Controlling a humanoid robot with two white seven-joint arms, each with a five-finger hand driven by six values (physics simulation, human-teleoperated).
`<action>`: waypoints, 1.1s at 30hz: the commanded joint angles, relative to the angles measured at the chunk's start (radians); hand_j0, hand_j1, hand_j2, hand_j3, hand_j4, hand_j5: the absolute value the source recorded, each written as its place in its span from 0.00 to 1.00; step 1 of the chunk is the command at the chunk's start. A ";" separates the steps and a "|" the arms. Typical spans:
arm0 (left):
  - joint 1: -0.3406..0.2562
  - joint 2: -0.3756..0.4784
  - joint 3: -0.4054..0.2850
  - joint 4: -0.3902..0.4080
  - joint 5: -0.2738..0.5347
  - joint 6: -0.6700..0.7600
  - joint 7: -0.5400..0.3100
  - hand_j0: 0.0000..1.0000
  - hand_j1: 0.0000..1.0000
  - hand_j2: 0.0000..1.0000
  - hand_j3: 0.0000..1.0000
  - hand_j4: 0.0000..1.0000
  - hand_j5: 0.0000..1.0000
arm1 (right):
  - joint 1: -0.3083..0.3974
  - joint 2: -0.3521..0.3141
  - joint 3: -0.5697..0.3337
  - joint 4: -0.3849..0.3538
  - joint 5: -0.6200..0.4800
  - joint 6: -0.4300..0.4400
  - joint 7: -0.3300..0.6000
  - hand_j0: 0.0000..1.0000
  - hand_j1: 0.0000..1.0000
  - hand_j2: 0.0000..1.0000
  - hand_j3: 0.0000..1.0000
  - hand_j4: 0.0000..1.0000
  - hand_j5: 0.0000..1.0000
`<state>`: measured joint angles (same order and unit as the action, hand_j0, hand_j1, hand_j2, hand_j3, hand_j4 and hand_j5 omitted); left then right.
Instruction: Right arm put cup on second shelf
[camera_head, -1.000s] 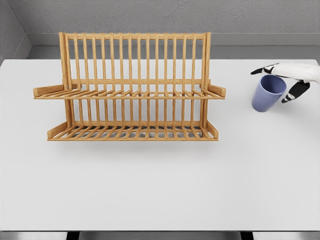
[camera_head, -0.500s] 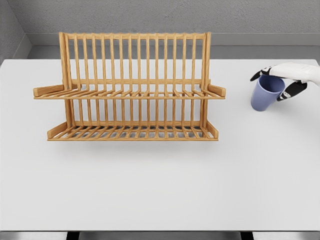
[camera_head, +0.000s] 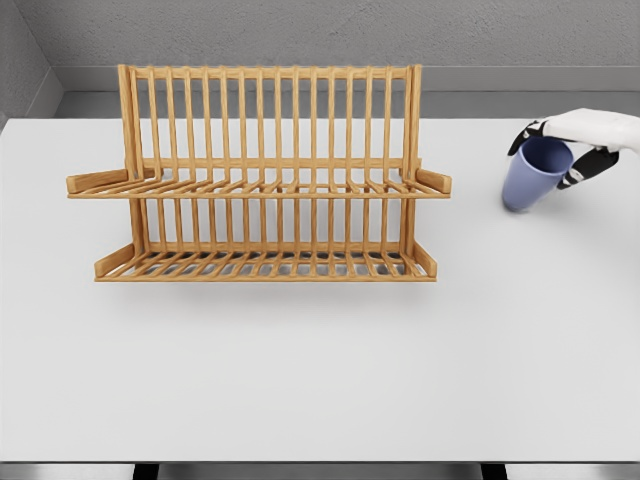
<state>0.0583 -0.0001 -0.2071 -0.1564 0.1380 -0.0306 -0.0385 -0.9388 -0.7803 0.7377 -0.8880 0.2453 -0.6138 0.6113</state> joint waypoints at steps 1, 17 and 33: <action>0.000 0.000 0.000 0.000 0.000 0.000 0.000 1.00 1.00 1.00 1.00 1.00 1.00 | -0.005 -0.008 -0.003 -0.014 -0.008 0.003 0.000 0.68 0.68 0.68 0.68 0.68 0.68; 0.000 0.000 0.000 0.000 0.000 0.000 0.000 1.00 1.00 1.00 1.00 1.00 1.00 | -0.083 -0.014 -0.006 -0.074 -0.012 0.003 0.000 0.64 0.64 0.64 0.64 0.64 0.64; 0.000 0.000 0.000 0.000 0.000 0.000 0.000 1.00 1.00 1.00 1.00 1.00 1.00 | -0.080 -0.071 -0.044 -0.351 -0.014 0.003 0.000 0.65 0.65 0.65 0.65 0.65 0.65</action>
<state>0.0583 -0.0001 -0.2072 -0.1564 0.1380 -0.0306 -0.0388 -1.0170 -0.8390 0.6958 -1.2015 0.2386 -0.6144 0.6114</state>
